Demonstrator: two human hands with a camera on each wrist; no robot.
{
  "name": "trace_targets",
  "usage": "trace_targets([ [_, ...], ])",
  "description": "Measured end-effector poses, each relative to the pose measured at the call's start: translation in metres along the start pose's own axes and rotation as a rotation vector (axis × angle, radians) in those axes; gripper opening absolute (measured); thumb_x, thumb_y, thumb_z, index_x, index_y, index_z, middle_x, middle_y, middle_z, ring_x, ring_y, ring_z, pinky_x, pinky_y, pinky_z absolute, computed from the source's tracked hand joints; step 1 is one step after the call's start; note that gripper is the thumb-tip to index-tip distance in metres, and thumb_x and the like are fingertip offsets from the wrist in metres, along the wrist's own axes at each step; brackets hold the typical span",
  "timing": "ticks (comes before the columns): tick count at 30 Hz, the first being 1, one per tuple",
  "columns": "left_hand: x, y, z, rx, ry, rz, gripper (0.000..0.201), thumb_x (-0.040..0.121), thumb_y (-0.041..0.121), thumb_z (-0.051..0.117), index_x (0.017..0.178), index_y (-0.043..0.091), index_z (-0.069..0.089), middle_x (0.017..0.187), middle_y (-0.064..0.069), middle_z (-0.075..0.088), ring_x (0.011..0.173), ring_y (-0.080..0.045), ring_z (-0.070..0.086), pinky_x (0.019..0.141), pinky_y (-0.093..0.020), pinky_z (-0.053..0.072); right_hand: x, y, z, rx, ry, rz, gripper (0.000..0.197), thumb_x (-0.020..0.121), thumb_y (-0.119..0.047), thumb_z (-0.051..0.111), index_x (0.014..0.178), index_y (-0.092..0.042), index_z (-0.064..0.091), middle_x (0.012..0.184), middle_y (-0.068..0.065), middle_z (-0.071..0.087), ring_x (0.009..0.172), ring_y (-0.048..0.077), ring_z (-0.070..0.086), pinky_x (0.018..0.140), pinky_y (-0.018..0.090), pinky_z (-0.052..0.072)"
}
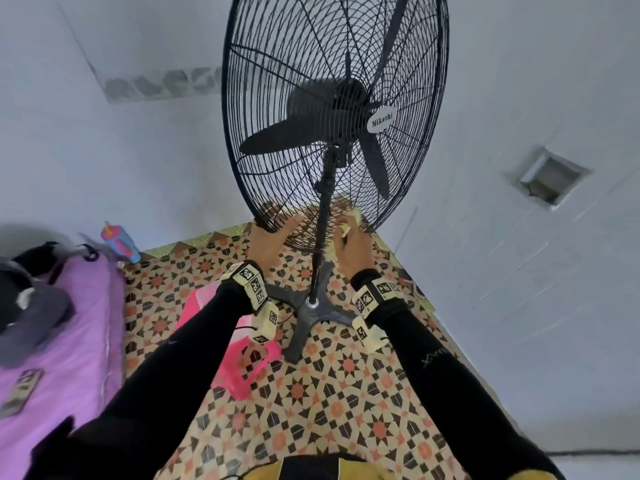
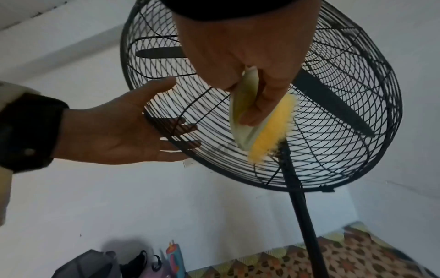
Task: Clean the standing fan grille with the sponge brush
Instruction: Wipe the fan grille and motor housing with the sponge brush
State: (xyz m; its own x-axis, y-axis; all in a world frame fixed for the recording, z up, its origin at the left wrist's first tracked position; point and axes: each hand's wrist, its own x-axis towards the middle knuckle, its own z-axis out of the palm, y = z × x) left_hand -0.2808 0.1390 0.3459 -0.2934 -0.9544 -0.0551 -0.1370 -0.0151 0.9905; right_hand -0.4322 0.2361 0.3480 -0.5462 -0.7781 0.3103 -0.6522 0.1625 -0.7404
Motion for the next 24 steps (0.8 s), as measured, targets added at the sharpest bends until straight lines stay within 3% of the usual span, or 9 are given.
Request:
trace_targets([
  [3, 0.0, -0.001, 0.01, -0.074, 0.038, -0.086, 0.066, 0.086, 0.049, 0.079, 0.136, 0.013, 0.055, 0.139, -0.013, 0.062, 0.124, -0.037, 0.061, 0.099, -0.056, 0.05, 0.004, -0.013, -0.01, 0.113, -0.004, -0.066, 0.019, 0.105, -0.015, 0.051, 0.122, -0.013, 0.059, 0.058, -0.011, 0.049, 0.039, 0.004, 0.044, 0.038, 0.012, 0.032],
  [5, -0.002, -0.002, 0.018, -0.139, 0.103, -0.1, 0.064, 0.084, 0.046, 0.081, 0.133, 0.015, 0.056, 0.135, -0.007, 0.064, 0.123, -0.032, 0.063, 0.101, -0.055, 0.053, 0.002, -0.02, -0.009, 0.2, -0.029, -0.171, 0.01, 0.102, -0.015, 0.056, 0.107, -0.018, 0.064, 0.068, -0.005, 0.061, 0.051, 0.003, 0.055, 0.051, 0.01, 0.041],
  [7, -0.004, -0.001, 0.024, -0.197, 0.145, -0.099, 0.071, 0.086, 0.044, 0.081, 0.14, 0.01, 0.051, 0.129, 0.001, 0.063, 0.122, -0.025, 0.063, 0.09, -0.036, 0.059, 0.0, -0.002, -0.004, 0.173, -0.074, -0.173, 0.008, 0.098, -0.016, 0.059, 0.092, -0.022, 0.061, 0.078, -0.008, 0.065, 0.066, 0.002, 0.062, 0.069, 0.017, 0.05],
  [10, 0.002, -0.014, 0.027, -0.192, 0.185, -0.086, 0.087, 0.084, 0.048, 0.084, 0.151, 0.011, 0.042, 0.139, 0.003, 0.059, 0.126, -0.019, 0.059, 0.083, -0.015, 0.055, 0.011, 0.044, -0.006, 0.079, -0.16, -0.027, 0.01, 0.097, -0.005, 0.06, 0.091, -0.012, 0.065, 0.08, -0.007, 0.064, 0.053, -0.003, 0.054, 0.057, 0.022, 0.052],
  [12, 0.007, -0.026, 0.031, -0.172, 0.219, -0.126, 0.108, 0.072, 0.061, 0.089, 0.155, 0.018, 0.035, 0.15, 0.0, 0.054, 0.13, -0.017, 0.058, 0.105, -0.037, 0.051, 0.02, 0.048, -0.017, 0.059, -0.234, -0.073, 0.01, 0.096, -0.002, 0.06, 0.092, -0.008, 0.067, 0.084, -0.006, 0.065, 0.056, -0.01, 0.054, 0.06, 0.008, 0.047],
  [15, 0.026, -0.063, 0.044, -0.182, 0.242, -0.133, 0.116, 0.063, 0.077, 0.085, 0.155, 0.033, 0.032, 0.159, -0.009, 0.046, 0.139, -0.028, 0.053, 0.109, -0.064, 0.046, 0.025, 0.025, -0.025, 0.18, -0.266, -0.353, 0.012, 0.097, -0.002, 0.058, 0.088, -0.007, 0.064, 0.079, -0.005, 0.066, 0.065, -0.008, 0.059, 0.061, 0.005, 0.043],
  [18, -0.004, -0.027, 0.062, -0.117, 0.336, -0.112, 0.119, 0.074, 0.084, 0.07, 0.163, 0.033, 0.011, 0.171, -0.006, 0.022, 0.153, -0.028, 0.031, 0.123, -0.058, 0.028, 0.026, 0.031, -0.017, 0.219, -0.285, -0.455, 0.017, 0.096, -0.001, 0.054, 0.082, -0.01, 0.056, 0.069, -0.004, 0.058, 0.059, 0.005, 0.053, 0.057, 0.021, 0.043],
  [21, -0.012, -0.027, 0.069, -0.102, 0.374, -0.102, 0.116, 0.088, 0.077, 0.058, 0.165, 0.021, -0.01, 0.174, -0.009, 0.002, 0.158, -0.029, 0.013, 0.127, -0.055, 0.014, 0.032, 0.073, -0.016, 0.135, -0.295, -0.324, 0.027, 0.094, 0.002, 0.055, 0.08, -0.02, 0.049, 0.065, -0.016, 0.047, 0.056, 0.001, 0.05, 0.059, 0.018, 0.038],
  [24, -0.012, -0.031, 0.076, -0.124, 0.379, -0.094, 0.116, 0.09, 0.08, 0.05, 0.164, 0.019, -0.015, 0.173, -0.01, -0.002, 0.158, -0.029, 0.01, 0.127, -0.054, 0.01, 0.038, 0.069, -0.028, 0.122, -0.362, -0.383, 0.02, 0.096, -0.001, 0.056, 0.08, -0.013, 0.055, 0.067, -0.01, 0.055, 0.06, -0.005, 0.053, 0.061, 0.011, 0.039],
])
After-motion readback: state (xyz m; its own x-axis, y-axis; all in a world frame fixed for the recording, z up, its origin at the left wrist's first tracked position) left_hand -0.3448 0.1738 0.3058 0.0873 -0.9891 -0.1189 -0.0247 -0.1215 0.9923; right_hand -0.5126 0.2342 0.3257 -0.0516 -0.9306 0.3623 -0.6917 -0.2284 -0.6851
